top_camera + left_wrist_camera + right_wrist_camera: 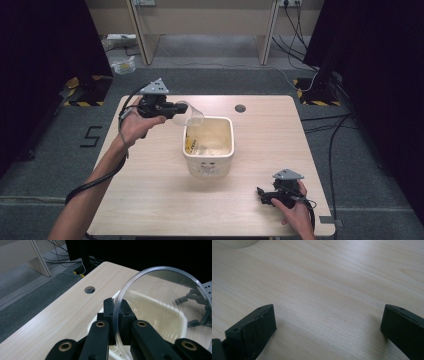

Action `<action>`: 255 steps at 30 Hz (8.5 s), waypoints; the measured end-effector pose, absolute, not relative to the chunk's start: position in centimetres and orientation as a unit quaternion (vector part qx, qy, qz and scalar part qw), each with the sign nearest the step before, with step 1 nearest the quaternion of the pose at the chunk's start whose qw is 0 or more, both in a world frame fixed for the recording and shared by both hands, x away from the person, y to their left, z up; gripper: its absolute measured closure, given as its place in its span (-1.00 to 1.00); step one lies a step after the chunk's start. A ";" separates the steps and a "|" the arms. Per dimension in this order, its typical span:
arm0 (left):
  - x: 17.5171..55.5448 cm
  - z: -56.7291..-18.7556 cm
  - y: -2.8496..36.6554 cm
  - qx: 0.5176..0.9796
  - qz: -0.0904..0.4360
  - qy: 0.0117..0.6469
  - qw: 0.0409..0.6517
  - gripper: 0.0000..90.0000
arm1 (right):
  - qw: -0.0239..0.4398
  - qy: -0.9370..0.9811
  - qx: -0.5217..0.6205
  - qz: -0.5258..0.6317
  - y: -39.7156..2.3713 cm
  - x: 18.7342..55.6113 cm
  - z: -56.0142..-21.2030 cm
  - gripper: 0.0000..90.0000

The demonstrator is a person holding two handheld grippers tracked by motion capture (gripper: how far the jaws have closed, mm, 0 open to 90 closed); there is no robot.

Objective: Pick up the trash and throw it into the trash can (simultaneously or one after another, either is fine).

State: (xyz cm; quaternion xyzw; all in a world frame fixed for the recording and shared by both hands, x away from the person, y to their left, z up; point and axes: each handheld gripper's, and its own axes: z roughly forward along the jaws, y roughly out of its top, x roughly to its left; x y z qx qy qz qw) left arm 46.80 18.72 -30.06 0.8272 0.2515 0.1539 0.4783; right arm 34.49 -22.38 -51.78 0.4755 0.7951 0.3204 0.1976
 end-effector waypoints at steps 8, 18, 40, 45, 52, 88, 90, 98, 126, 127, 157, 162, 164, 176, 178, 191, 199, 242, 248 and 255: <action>46.5 -31.2 17.1 0.837 0.136 0.237 0.474 0.92 | 0.198 0.795 0.475 0.321 -22.4 34.5 -51.8 -0.99; 46.5 -32.5 15.6 0.846 0.124 0.227 0.465 0.92 | 0.197 0.795 0.476 0.321 -22.4 34.5 -51.8 -0.99; 47.0 -35.3 13.5 0.868 0.112 0.223 0.429 0.90 | 0.198 0.795 0.476 0.320 -22.4 34.5 -51.8 -0.99; 47.0 -36.1 12.8 0.879 0.115 0.218 0.409 0.90 | 0.198 0.795 0.476 0.320 -22.4 34.5 -51.8 -0.99; 47.1 -37.0 12.1 0.891 0.112 0.213 0.385 0.88 | 0.198 0.795 0.475 0.320 -22.4 34.5 -51.8 -0.99; 46.6 -36.0 12.9 0.862 0.113 0.253 0.424 -0.15 | 0.198 0.795 0.475 0.321 -22.4 34.5 -51.8 -0.99; 46.6 -35.9 13.2 0.857 0.110 0.255 0.433 -0.21 | 0.198 0.795 0.475 0.321 -22.4 34.5 -51.8 -0.99; 46.6 -35.3 14.4 0.839 0.105 0.279 0.455 -0.41 | 0.197 0.795 0.475 0.320 -22.4 34.5 -51.8 -0.99; 45.9 -34.9 19.4 0.813 0.117 0.316 0.475 -0.53 | 0.198 0.795 0.475 0.321 -22.4 34.5 -51.8 -0.99; 45.8 -34.9 19.6 0.812 0.118 0.317 0.475 -0.53 | 0.198 0.795 0.475 0.321 -22.4 34.5 -51.8 -0.99; 44.0 -38.3 24.4 0.790 0.125 0.356 0.483 -0.55 | 0.198 0.795 0.476 0.319 -22.4 34.5 -51.8 -0.99; 43.5 -39.2 24.8 0.788 0.128 0.361 0.482 -0.55 | 0.198 0.795 0.476 0.319 -22.4 34.5 -51.8 -0.99; 43.3 -39.5 24.9 0.789 0.129 0.361 0.481 -0.55 | 0.198 0.795 0.476 0.319 -22.4 34.5 -51.8 -0.99; 41.8 -41.9 25.1 0.786 0.141 0.368 0.477 -0.55 | 0.198 0.795 0.476 0.319 -22.4 34.5 -51.8 -0.99; 41.7 -42.3 25.3 0.786 0.143 0.371 0.474 -0.55 | 0.198 0.795 0.476 0.319 -22.4 34.5 -51.8 -0.99; 40.7 -45.0 25.8 0.785 0.143 0.379 0.468 -0.55 | 0.198 0.795 0.477 0.319 -22.4 34.5 -51.8 -0.99; 39.8 -46.6 25.9 0.789 0.144 0.382 0.458 -0.55 | 0.198 0.795 0.477 0.319 -22.4 34.5 -51.8 -0.99; 34.8 -52.0 24.2 0.850 0.130 0.339 0.381 -0.60 | 0.198 0.795 0.477 0.319 -22.4 34.4 -51.8 -0.99; 34.1 -52.1 24.2 0.853 0.136 0.335 0.376 -0.62 | 0.198 0.795 0.477 0.319 -22.4 34.4 -51.8 -0.99; 33.3 -52.3 24.3 0.846 0.144 0.342 0.383 -0.65 | 0.198 0.795 0.477 0.319 -22.4 34.4 -51.8 -0.99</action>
